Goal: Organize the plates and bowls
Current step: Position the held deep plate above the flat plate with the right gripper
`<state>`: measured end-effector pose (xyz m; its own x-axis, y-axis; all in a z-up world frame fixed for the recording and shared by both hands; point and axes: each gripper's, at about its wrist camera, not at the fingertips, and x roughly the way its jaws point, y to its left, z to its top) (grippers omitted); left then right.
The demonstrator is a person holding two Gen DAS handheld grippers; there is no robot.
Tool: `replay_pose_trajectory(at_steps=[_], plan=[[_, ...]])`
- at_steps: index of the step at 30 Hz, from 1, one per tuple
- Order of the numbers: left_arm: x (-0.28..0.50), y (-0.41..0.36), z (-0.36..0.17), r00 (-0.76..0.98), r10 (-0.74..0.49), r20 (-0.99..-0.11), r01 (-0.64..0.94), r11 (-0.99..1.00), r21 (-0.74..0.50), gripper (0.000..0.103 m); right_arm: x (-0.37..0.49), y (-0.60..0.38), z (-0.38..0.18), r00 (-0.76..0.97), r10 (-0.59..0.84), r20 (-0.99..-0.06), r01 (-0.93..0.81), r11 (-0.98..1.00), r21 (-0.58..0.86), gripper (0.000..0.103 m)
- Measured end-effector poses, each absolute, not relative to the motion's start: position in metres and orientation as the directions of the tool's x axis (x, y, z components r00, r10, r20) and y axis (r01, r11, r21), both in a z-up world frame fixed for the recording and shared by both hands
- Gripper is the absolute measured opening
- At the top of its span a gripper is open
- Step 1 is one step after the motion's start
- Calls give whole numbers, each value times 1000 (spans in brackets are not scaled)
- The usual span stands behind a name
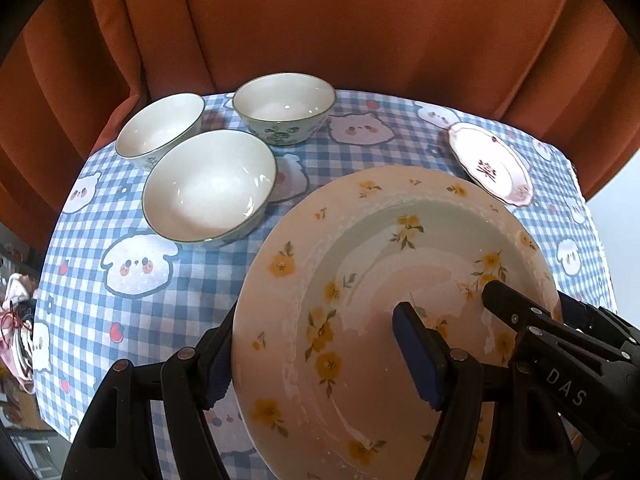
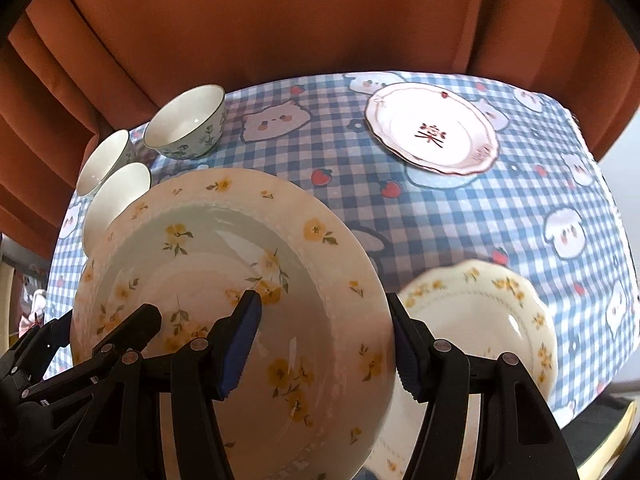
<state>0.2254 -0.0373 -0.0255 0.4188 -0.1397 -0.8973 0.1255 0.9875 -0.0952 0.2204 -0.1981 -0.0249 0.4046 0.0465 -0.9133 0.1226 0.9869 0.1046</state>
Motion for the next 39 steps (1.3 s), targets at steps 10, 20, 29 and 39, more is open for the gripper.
replay_pose_trajectory(at_steps=[10,20,29,39], plan=[[207,-75,-24,413,-142,-899,141,986,-91,73,196,-232,-24,402,43,-914,149,982,112,66],[194,-134,-27,377,-128,-917,99,990,-98,73,185,-288,-29,372,67,-926,115,986,118,66],[187,-193,-36,342,-147,-928,97,988,-121,73,178,-347,-34,342,44,-939,114,990,88,66],[178,-235,-51,318,-156,-935,50,988,-148,73,172,-395,-44,317,40,-948,95,993,74,66]])
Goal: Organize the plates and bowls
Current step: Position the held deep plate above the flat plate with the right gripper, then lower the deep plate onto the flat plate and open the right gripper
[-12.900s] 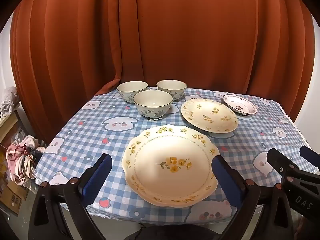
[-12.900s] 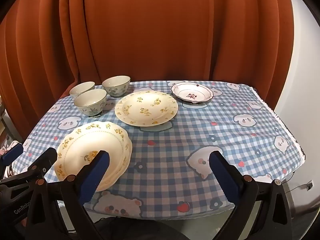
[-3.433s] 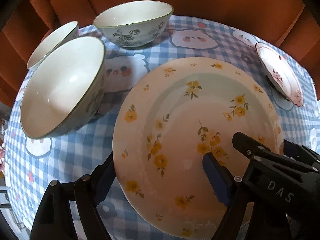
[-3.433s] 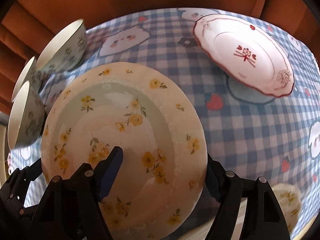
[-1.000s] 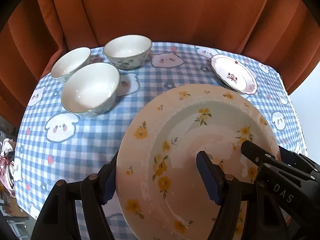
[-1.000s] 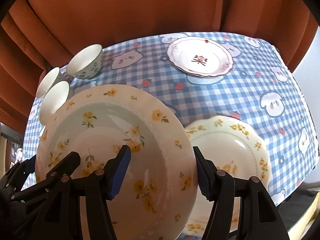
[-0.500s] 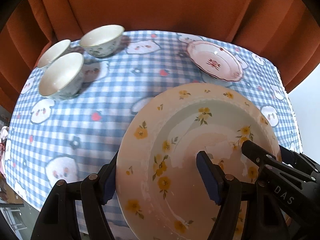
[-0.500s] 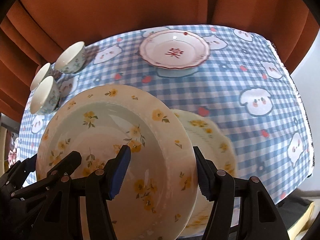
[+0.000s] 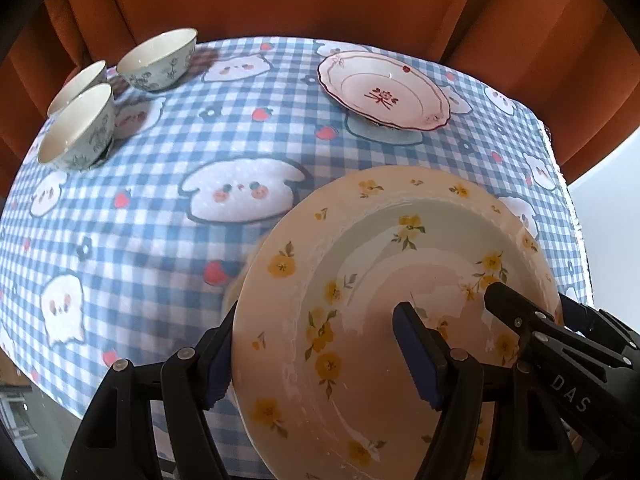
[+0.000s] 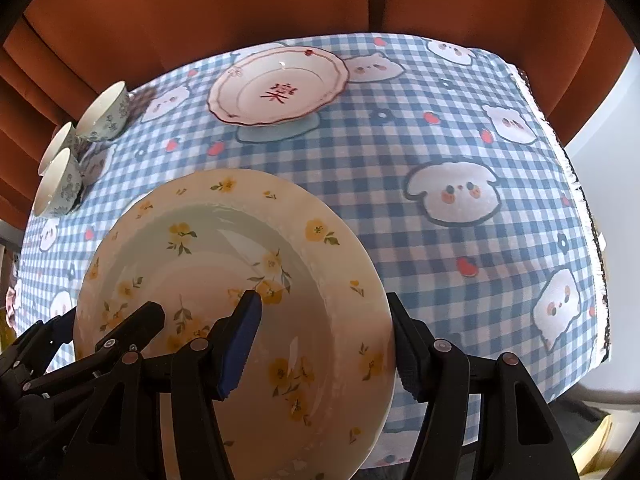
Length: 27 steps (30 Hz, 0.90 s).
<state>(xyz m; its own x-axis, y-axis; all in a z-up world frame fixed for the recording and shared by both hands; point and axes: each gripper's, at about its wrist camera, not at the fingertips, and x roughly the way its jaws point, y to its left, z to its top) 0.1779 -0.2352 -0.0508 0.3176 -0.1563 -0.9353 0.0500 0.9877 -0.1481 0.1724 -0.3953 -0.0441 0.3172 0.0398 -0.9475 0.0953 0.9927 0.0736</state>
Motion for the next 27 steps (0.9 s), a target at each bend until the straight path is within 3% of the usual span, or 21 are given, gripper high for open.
replay_pose_trajectory(at_steps=[27], plan=[[170,-245,-100,265,-146,-953,-116,976,-182,76,186,-404,-76,256,63,-965,-48,997,52,66]])
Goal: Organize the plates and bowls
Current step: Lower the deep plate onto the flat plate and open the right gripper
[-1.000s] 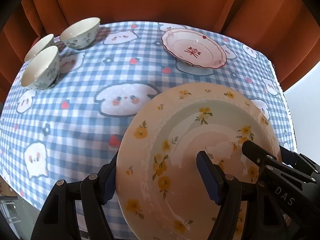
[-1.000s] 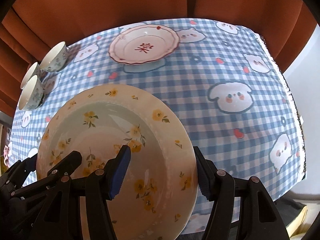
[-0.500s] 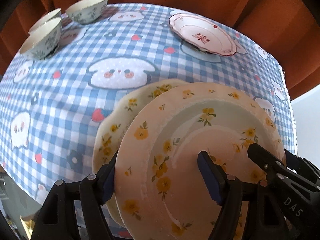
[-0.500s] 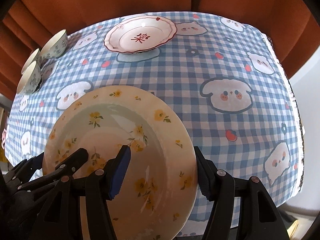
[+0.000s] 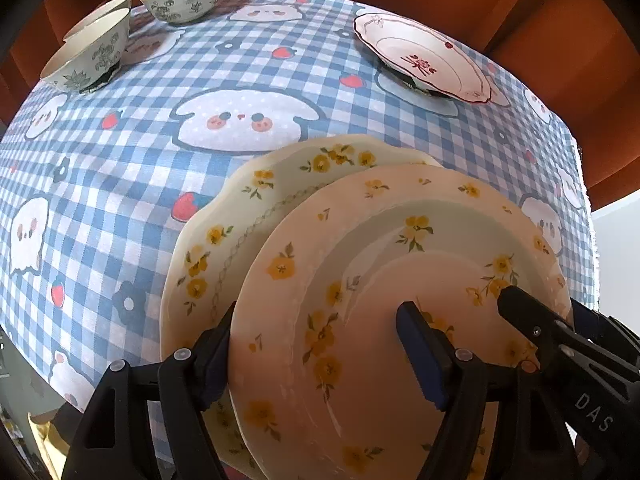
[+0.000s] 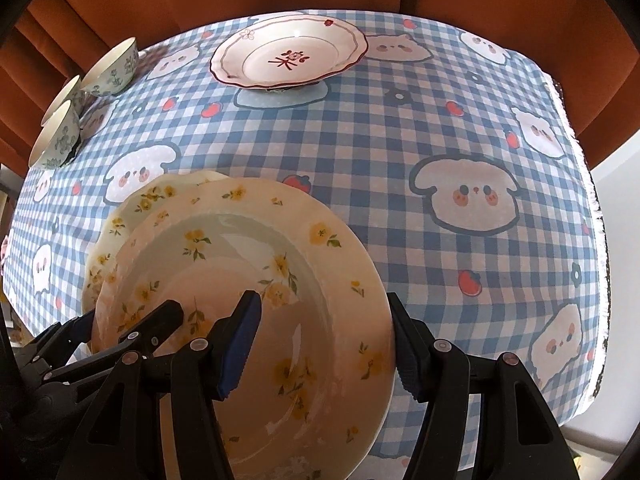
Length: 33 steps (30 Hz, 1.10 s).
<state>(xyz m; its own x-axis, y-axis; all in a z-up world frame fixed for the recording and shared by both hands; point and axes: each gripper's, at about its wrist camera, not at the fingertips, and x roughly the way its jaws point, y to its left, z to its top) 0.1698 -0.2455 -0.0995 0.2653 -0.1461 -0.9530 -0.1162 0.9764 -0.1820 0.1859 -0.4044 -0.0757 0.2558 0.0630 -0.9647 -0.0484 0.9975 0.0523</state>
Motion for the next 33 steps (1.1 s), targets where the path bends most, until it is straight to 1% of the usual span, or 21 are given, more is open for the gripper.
replay_pose_trajectory(at_steps=[6,13,17,20,24,27,29,30,31,33], plan=[[172,-251,-102,275,-126,-953,-119,979,-164,77,187,-408,-80,255,76,-964,-41,997,68,66],[174,-256,-103,286,-62,-956,-107,990,-96,80,185,-408,-83,270,69,-960,-22,998,65,62],[176,-261,-105,291,-12,-957,-86,996,-39,83,183,-407,-83,286,34,-958,-32,999,26,61],[178,-262,-106,290,15,-957,-80,997,-8,87,182,-410,-83,295,27,-955,-16,1000,23,61],[180,-265,-105,296,56,-954,-73,997,36,88,177,-412,-80,310,1,-951,3,1000,2,61],[183,-264,-107,283,51,-958,-68,997,33,88,171,-416,-76,322,-11,-947,23,1000,-4,56],[182,-262,-106,287,44,-957,-69,997,25,88,170,-413,-75,322,8,-947,7,1000,11,42],[181,-261,-104,289,43,-956,-67,997,24,88,169,-411,-75,324,6,-946,-1,1000,6,40],[180,-260,-103,290,40,-956,-64,998,22,88,169,-408,-74,326,-7,-945,-6,1000,-9,38],[177,-258,-100,296,33,-955,-55,998,17,88,169,-403,-75,325,-25,-945,-7,1000,-28,38]])
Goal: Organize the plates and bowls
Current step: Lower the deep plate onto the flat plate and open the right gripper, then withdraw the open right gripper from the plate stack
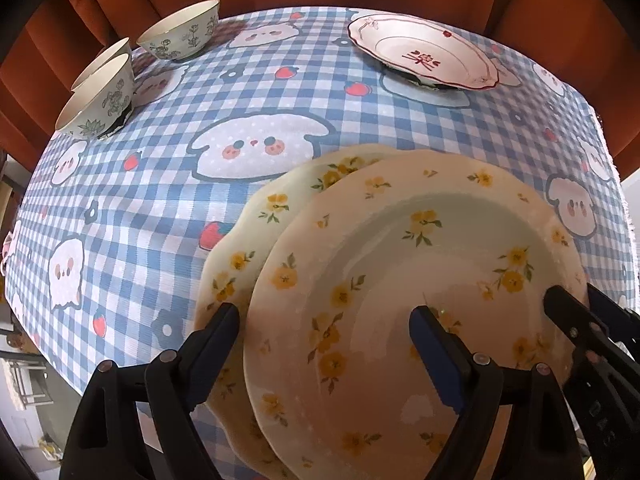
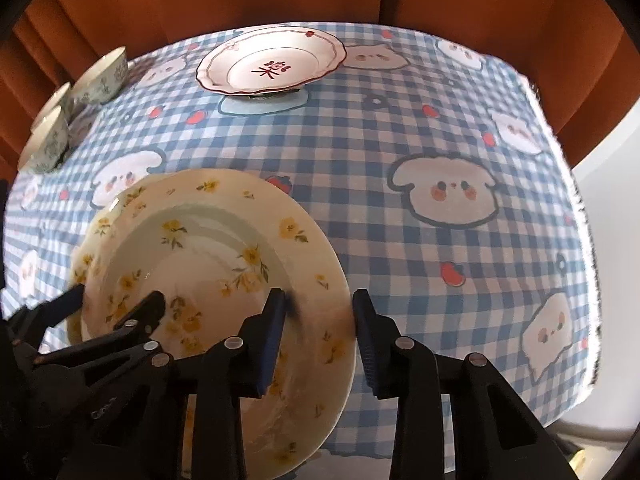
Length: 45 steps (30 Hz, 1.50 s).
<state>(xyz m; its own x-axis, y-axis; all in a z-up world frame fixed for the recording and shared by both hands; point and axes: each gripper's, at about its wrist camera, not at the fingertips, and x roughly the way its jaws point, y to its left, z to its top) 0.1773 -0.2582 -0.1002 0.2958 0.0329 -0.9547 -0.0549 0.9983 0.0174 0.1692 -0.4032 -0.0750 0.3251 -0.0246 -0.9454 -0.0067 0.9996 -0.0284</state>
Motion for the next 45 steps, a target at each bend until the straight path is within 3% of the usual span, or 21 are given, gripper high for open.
replay_pose_trajectory(at_steps=[24,39,40,41,45], plan=[[167,-245,-88,317,90,-944,-136,990,48,88,172,-377,-85,268,-7,-963,-121,992,-41,37],[177,-246,-87,311,34,-950,19,999,42,90,163,-370,-74,254,-83,-964,-14,996,-89,32],[177,-247,-85,321,32,-947,35,998,46,90,163,-370,-73,257,-87,-963,-8,996,-92,29],[178,-246,-86,315,26,-949,42,998,42,90,164,-366,-72,262,-57,-963,-16,998,-64,6],[183,-234,-95,266,12,-964,34,999,22,90,165,-350,-74,250,-53,-967,-48,997,-67,3]])
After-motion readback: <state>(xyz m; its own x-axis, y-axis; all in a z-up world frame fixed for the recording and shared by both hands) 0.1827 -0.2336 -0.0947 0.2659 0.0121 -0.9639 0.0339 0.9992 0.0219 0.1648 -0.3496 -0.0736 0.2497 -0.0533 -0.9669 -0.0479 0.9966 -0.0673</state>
